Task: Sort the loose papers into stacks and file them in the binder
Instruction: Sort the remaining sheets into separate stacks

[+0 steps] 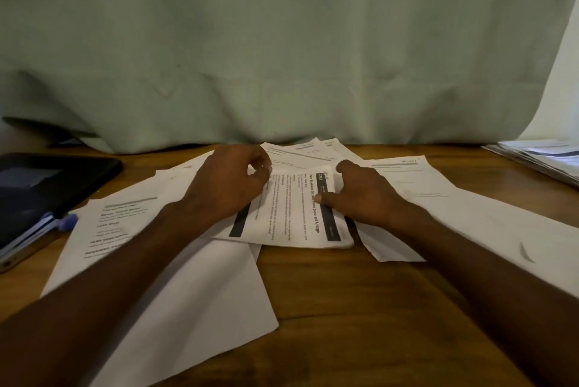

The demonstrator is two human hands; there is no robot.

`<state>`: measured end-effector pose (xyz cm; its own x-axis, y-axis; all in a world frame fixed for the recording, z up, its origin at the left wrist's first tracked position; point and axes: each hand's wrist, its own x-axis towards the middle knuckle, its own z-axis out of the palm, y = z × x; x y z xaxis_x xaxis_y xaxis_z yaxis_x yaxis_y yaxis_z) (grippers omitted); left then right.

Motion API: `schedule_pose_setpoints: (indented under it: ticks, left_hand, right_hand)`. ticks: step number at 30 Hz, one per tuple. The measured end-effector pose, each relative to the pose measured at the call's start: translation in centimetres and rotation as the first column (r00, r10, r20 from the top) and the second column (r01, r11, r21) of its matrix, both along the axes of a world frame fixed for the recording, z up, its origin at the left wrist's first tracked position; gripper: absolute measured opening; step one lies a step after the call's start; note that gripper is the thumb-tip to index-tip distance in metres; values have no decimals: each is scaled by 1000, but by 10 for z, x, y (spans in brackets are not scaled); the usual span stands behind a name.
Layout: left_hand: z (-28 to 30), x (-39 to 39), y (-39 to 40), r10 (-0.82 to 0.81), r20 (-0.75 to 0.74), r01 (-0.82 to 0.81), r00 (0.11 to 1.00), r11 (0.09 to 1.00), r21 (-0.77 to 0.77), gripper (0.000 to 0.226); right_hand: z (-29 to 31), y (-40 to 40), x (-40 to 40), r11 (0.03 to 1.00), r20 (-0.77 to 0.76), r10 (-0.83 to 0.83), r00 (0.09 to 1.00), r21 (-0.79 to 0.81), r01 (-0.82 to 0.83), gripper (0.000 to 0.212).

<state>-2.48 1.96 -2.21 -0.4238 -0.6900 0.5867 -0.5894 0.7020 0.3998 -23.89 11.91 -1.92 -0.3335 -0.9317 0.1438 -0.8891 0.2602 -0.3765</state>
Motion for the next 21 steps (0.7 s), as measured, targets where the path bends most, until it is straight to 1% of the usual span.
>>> schedule_pose_setpoints:
  ticks: [3,5,6,7,10,11,13,14,15,17,18,21]
  left_hand:
    - [0,-4,5,-60,-46,62,997,998,27,15]
    - [-1,-4,6,-65,-53,66,996,998,20,19]
    - [-1,-3,5,-54,-35,54,998,998,19,21]
    - [-1,-2,4,-38,-2,38,999,999,24,25]
    - [-2,0,3,12,126,-24,992,995,94,41]
    - [-3,0,4,20,158,-40,987,991,124,46]
    - [-7,-3,7,41,181,-75,983,980,185,52]
    - [-10,-3,7,50,178,-87,983,975,205,53]
    - [-12,-4,6,52,171,-89,984,973,212,54]
    - [-15,-7,5,57,159,-90,986,975,205,54]
    - [-16,-7,5,61,150,-91,987,975,203,54]
    - [-18,-13,10,70,110,-94,991,969,229,55]
  right_hand:
    - [4,-3,4,990,273,8,962,-140,31,57]
    - [4,-4,2,971,373,7,928,-224,83,49]
    - [4,-4,0,963,382,2,924,-251,101,44]
    - [4,-3,-1,959,346,-7,938,-264,105,41]
    - [3,-3,-1,970,137,-28,990,-237,60,37]
    - [3,-3,0,973,114,-20,993,-227,46,36]
    - [4,0,2,976,127,-4,992,-216,31,36]
    - [5,0,3,977,164,10,986,-213,26,37]
    - [7,2,4,977,242,32,970,-211,21,38]
    - [12,6,7,987,454,53,890,-158,22,43]
    - [13,6,8,992,533,49,845,-125,21,49]
    - [10,1,11,996,651,47,758,-93,18,65]
